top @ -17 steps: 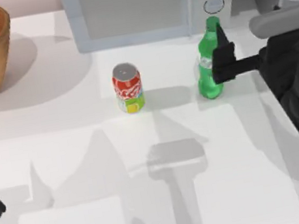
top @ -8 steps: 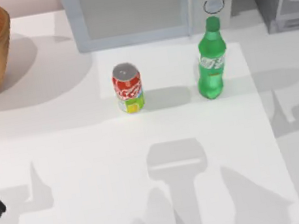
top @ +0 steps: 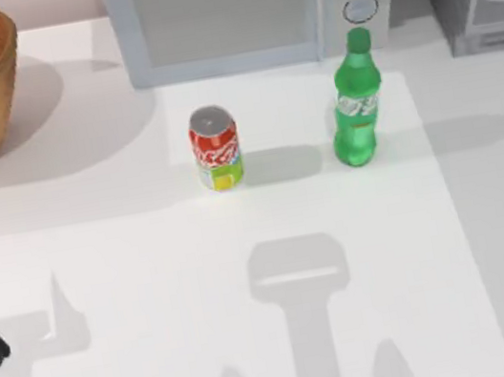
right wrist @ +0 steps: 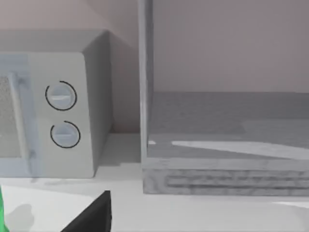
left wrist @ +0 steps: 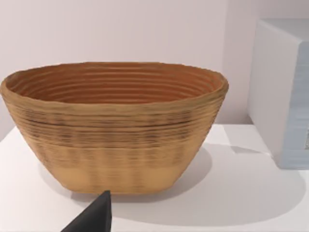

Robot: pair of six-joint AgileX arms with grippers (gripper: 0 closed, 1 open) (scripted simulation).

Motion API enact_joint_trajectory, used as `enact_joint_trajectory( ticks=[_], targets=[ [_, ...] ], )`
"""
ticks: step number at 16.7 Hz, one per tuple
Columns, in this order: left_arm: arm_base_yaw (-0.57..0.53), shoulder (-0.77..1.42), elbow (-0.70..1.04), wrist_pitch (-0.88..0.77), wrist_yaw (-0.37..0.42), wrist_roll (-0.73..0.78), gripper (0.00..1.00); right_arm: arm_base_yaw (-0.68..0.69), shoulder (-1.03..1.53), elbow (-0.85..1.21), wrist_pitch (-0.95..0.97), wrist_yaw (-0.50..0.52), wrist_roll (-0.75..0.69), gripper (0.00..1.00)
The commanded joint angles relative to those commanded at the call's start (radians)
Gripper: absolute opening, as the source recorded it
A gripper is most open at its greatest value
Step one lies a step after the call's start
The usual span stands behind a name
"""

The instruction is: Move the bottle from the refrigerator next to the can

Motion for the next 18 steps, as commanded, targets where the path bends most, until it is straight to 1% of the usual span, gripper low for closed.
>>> enact_joint_trajectory(
  ticks=[3,9,11,14,18],
  targets=[
    [0.000,0.000,0.000,0.000,0.000,0.000,1.00,-0.020,-0.072,-0.017,-0.065,-0.001,-0.003,1.00],
    [0.000,0.000,0.000,0.000,0.000,0.000,1.00,-0.018,-0.074,-0.014,-0.068,-0.001,-0.003,1.00],
    [0.000,0.000,0.000,0.000,0.000,0.000,1.00,-0.020,-0.102,0.009,-0.101,0.001,-0.004,1.00],
    [0.000,0.000,0.000,0.000,0.000,0.000,1.00,-0.023,-0.190,0.083,-0.229,0.004,-0.004,1.00],
    [0.000,0.000,0.000,0.000,0.000,0.000,1.00,-0.023,-0.357,0.220,-0.532,0.002,-0.003,1.00]
  ],
)
